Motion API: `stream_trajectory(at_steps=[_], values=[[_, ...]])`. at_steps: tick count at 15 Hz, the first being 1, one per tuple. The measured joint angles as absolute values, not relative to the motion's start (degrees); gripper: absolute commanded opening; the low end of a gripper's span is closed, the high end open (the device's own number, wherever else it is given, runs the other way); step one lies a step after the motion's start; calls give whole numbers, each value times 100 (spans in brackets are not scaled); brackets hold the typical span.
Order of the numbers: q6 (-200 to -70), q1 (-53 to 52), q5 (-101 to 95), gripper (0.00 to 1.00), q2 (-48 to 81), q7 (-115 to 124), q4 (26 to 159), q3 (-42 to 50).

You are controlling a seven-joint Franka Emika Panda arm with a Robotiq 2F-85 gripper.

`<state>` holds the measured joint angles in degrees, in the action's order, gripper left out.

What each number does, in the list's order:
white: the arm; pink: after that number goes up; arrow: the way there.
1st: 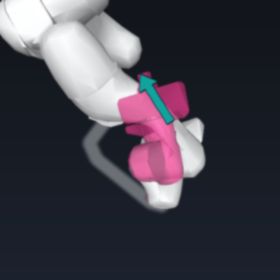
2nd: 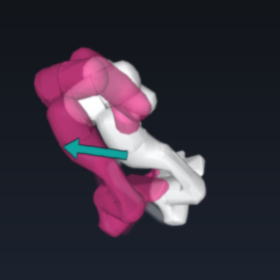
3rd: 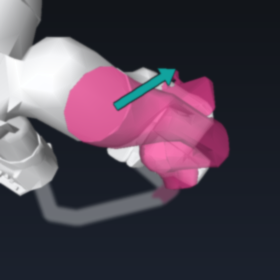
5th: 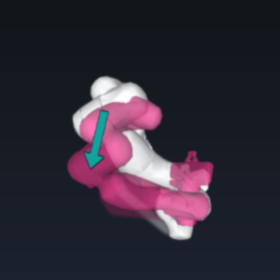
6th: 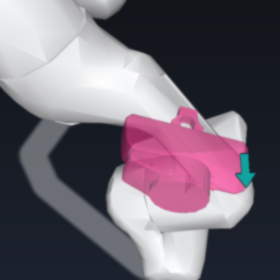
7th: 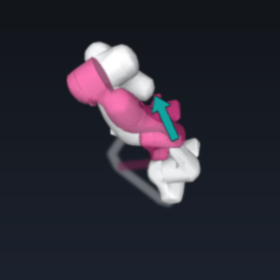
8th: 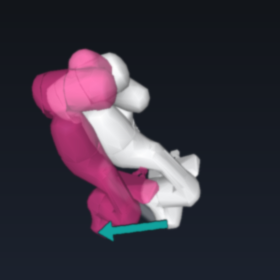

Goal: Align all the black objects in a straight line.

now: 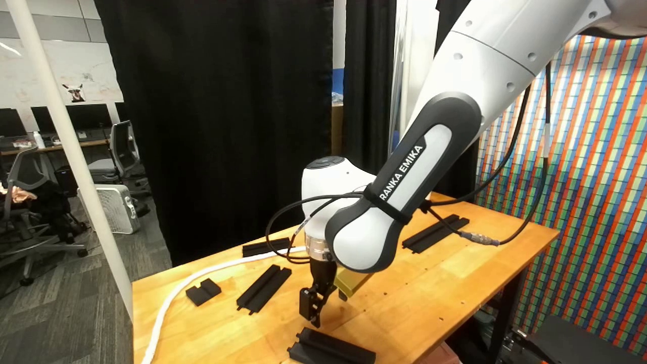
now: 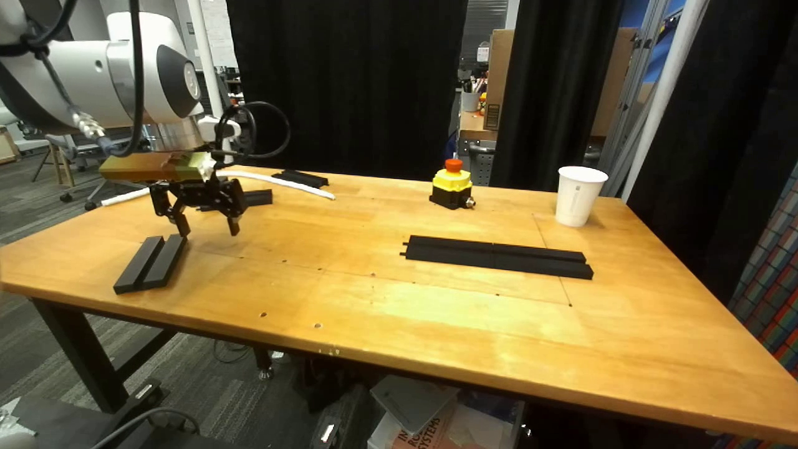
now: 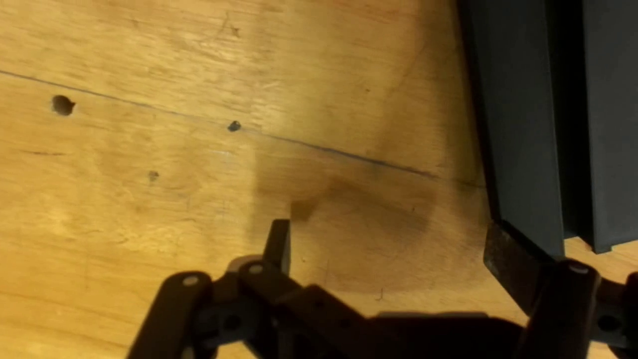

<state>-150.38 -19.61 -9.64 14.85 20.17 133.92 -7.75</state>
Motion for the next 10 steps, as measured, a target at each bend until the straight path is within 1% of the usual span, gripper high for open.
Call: stream_trajectory(at_steps=[10], values=[[-14636, -2002, -906, 100, 1399, 1973, 13395, -1346]])
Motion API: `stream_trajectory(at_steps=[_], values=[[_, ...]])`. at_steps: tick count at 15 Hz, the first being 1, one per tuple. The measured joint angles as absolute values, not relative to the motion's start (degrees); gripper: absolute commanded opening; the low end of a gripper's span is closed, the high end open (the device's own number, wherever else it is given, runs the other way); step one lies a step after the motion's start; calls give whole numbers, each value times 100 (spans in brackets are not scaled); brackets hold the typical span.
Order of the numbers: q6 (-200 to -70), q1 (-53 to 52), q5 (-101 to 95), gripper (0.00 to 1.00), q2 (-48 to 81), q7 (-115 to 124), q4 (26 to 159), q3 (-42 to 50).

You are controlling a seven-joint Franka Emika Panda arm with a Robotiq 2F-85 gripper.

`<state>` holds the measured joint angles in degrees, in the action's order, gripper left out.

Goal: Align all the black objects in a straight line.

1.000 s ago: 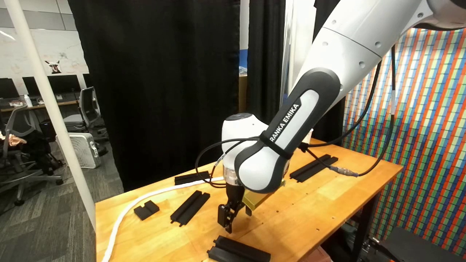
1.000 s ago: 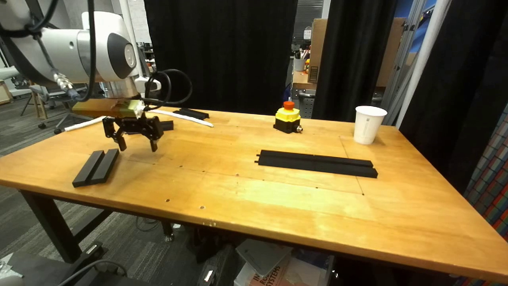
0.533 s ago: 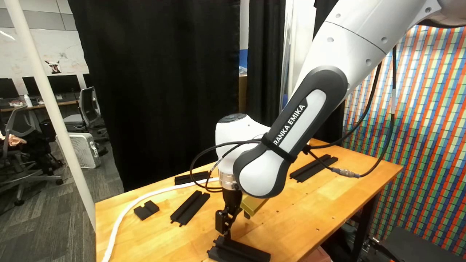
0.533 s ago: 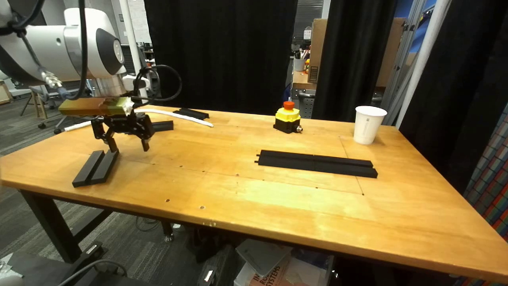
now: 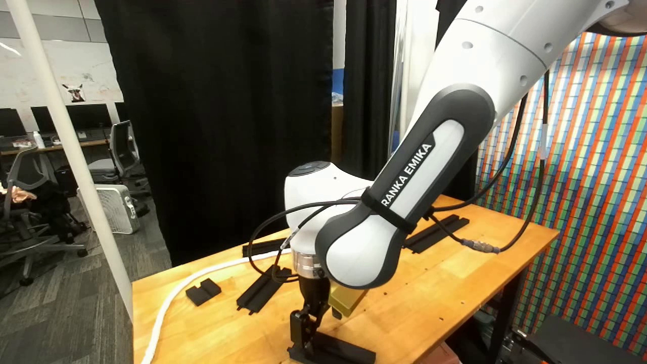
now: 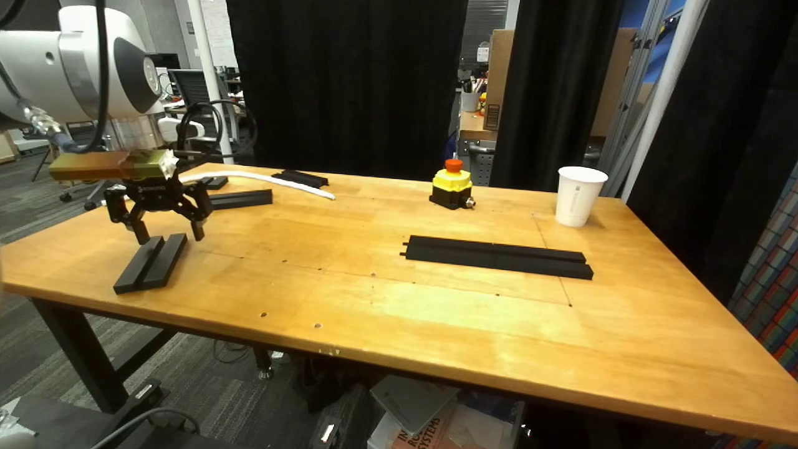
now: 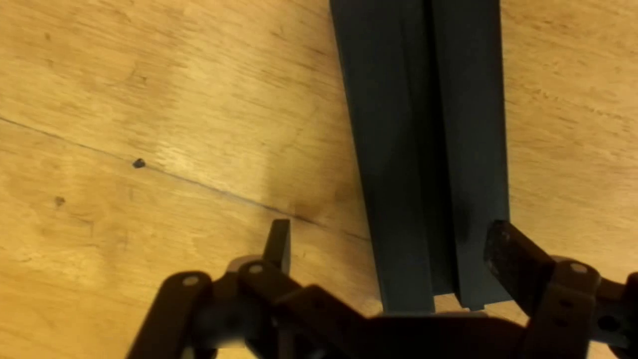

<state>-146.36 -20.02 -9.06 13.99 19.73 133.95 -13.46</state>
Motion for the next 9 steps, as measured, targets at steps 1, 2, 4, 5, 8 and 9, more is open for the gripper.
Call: stream_trajectory(at_steps=[1, 2, 4, 5, 8, 9], values=[[-14633, -2007, -894, 100, 1381, 1971, 13396, -1385], [-14633, -2008, -854, 100, 1363, 1947, 13398, -1423], [-14642, -2008, -708, 100, 1335, 1812, 13409, -1483], [-14645, -2008, -627, 100, 1325, 1732, 13413, -1502], [-14650, -2008, -472, 100, 1319, 1549, 13418, -1531], [-14652, -2008, -454, 100, 1319, 1517, 13423, -1532]])
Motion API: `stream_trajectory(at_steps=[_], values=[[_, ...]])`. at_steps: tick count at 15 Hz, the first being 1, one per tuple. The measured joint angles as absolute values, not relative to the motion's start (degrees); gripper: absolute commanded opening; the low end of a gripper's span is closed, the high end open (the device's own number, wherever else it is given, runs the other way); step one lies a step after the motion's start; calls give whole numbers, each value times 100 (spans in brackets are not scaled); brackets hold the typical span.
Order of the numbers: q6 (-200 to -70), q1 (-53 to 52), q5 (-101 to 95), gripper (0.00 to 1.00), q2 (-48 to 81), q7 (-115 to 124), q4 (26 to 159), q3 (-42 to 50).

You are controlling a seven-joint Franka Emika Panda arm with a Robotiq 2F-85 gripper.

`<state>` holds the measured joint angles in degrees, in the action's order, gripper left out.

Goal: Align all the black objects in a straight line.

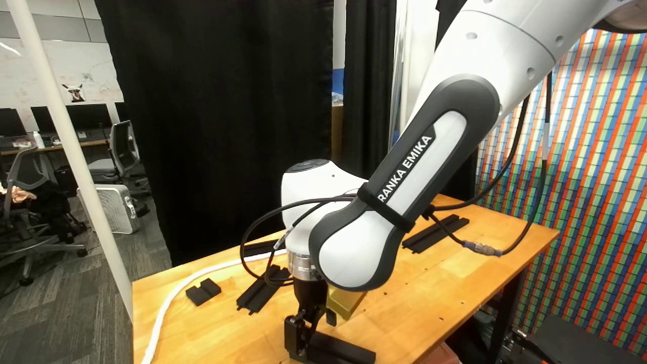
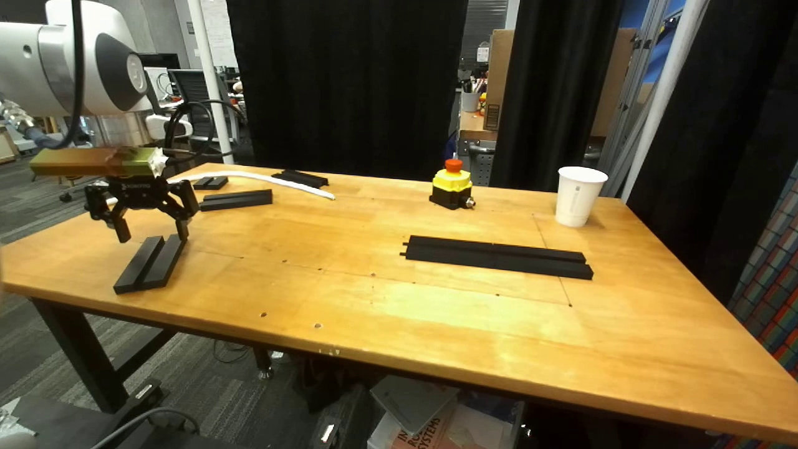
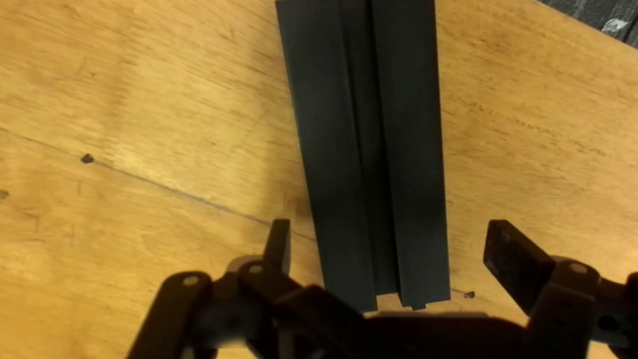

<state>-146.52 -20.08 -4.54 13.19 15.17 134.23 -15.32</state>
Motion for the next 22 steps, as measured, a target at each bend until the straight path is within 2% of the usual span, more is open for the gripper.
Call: stream_trajectory(at_steps=[22], values=[[-15006, -1893, -58, 100, 1531, 852, 13625, -1533]])
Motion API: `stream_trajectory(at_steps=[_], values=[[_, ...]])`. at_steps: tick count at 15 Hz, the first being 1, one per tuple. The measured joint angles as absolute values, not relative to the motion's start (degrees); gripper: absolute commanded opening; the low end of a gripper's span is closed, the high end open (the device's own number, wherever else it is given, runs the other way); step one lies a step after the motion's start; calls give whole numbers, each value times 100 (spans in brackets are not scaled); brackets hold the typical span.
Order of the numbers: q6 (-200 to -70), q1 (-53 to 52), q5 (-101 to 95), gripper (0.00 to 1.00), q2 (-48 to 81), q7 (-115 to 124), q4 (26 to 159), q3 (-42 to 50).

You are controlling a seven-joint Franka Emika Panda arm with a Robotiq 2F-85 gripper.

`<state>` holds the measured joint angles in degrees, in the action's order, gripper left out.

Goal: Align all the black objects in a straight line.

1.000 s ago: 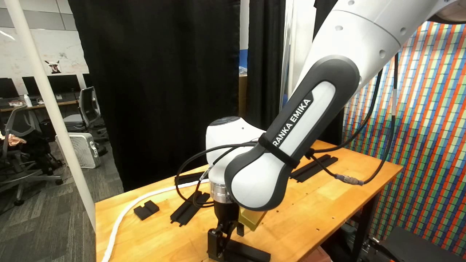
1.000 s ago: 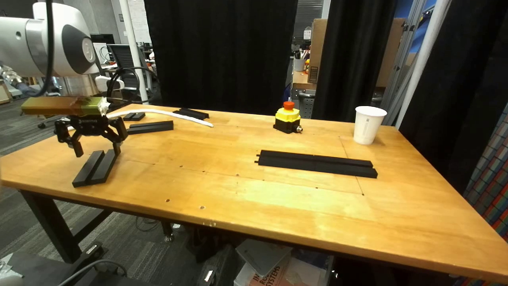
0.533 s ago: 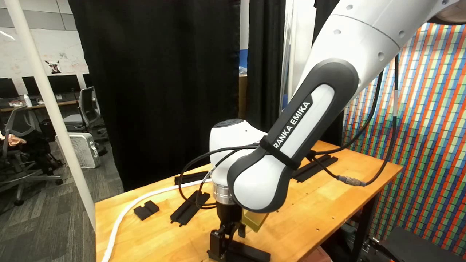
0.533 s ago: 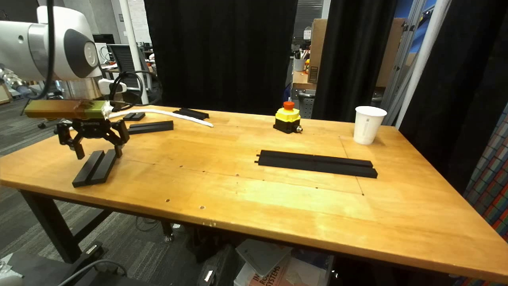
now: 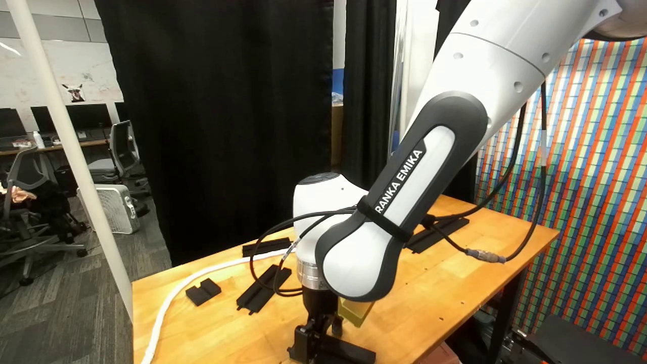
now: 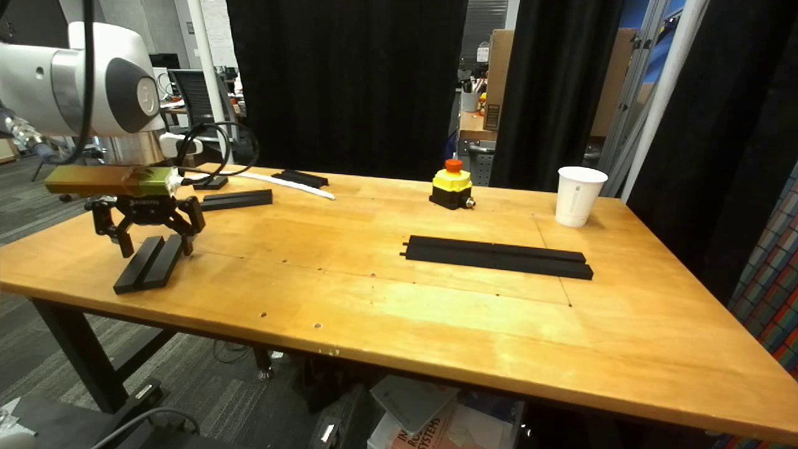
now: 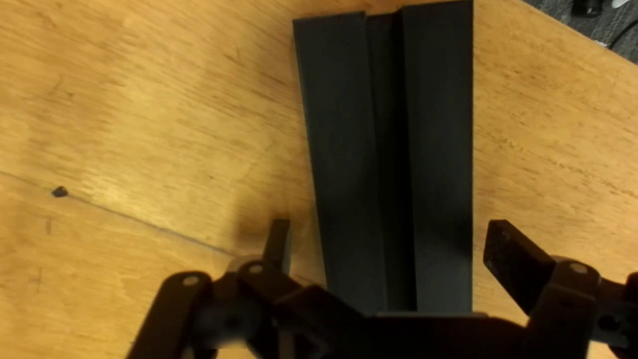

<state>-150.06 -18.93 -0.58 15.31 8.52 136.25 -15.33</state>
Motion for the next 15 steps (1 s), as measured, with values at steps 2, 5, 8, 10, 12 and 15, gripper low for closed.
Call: stream_trajectory(at_steps=[2, 5, 8, 10, 12, 15], values=[[-15019, -1893, -58, 75, 1568, 823, 13625, -1533], [-15052, -1892, -76, 57, 1576, 760, 13625, -1525], [-15057, -1883, -105, 46, 1517, 697, 13625, -1510], [-15057, -1883, -124, 45, 1504, 623, 13626, -1513], [-15045, -1880, -158, 45, 1504, 500, 13626, -1513], [-14965, -1808, -208, 45, 1488, 66, 13628, -1507]])
